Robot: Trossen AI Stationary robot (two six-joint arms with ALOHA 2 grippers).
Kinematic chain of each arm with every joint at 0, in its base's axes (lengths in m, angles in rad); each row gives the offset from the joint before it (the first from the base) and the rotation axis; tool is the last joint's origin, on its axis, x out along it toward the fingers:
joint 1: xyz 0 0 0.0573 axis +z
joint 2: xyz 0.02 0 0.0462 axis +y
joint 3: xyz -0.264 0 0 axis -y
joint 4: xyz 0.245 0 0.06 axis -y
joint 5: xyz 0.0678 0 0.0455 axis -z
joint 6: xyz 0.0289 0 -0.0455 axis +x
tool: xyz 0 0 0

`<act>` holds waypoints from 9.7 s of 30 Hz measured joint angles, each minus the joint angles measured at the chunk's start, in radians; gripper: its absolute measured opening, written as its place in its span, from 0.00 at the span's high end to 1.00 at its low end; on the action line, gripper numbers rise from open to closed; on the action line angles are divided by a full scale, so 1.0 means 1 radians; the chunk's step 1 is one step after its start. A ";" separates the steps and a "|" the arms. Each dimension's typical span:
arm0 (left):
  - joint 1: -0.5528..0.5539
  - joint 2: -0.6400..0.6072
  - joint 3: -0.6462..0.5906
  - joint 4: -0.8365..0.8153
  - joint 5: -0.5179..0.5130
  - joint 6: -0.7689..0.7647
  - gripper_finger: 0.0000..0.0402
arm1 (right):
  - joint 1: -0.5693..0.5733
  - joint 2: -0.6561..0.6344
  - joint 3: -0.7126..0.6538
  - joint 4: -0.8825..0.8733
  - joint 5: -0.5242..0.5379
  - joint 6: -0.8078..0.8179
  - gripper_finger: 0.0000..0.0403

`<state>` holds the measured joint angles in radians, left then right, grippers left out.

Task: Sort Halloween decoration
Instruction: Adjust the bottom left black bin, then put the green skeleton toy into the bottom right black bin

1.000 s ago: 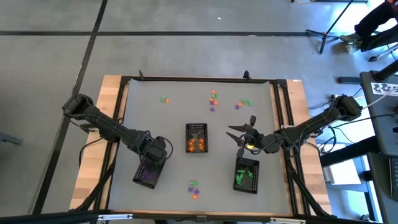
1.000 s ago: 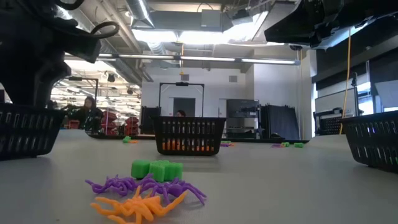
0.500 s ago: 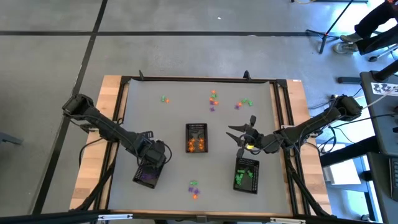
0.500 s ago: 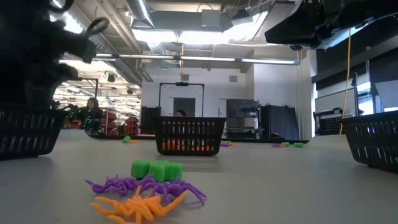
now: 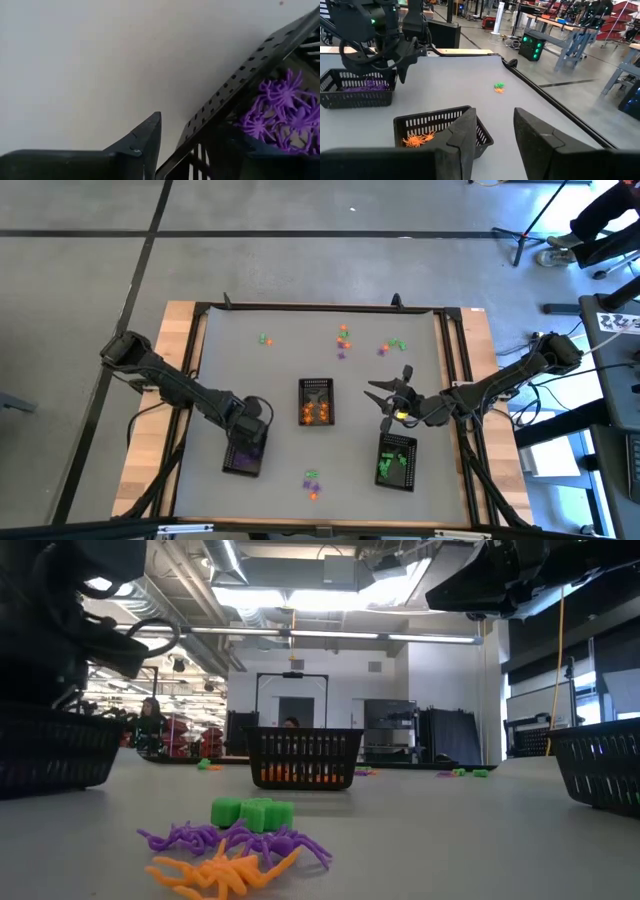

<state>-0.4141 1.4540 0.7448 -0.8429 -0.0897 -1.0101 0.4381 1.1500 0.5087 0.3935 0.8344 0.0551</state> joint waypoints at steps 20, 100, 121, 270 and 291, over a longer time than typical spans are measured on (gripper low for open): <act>-0.025 0.000 0.064 -0.026 0.033 -0.118 0.70 | 0.000 0.000 0.000 -0.006 -0.034 0.019 0.68; 1.233 0.230 0.263 0.039 -0.154 0.951 0.57 | 0.000 0.000 0.000 -0.084 0.001 0.044 0.68; 1.334 0.229 0.159 0.207 -0.052 0.978 0.54 | 0.000 0.000 0.000 -0.089 0.019 0.045 0.68; 0.294 -0.045 0.239 0.775 -0.151 1.013 0.73 | -0.008 0.100 0.276 -0.719 -0.793 0.382 0.91; 0.387 -0.213 -0.091 1.078 -0.404 0.832 0.73 | 0.229 0.107 0.143 -0.754 -0.687 0.894 0.76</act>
<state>-0.0267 1.2414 0.6537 0.2350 -0.4934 -0.1776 0.6673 1.2569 0.6516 -0.3607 0.1473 0.9489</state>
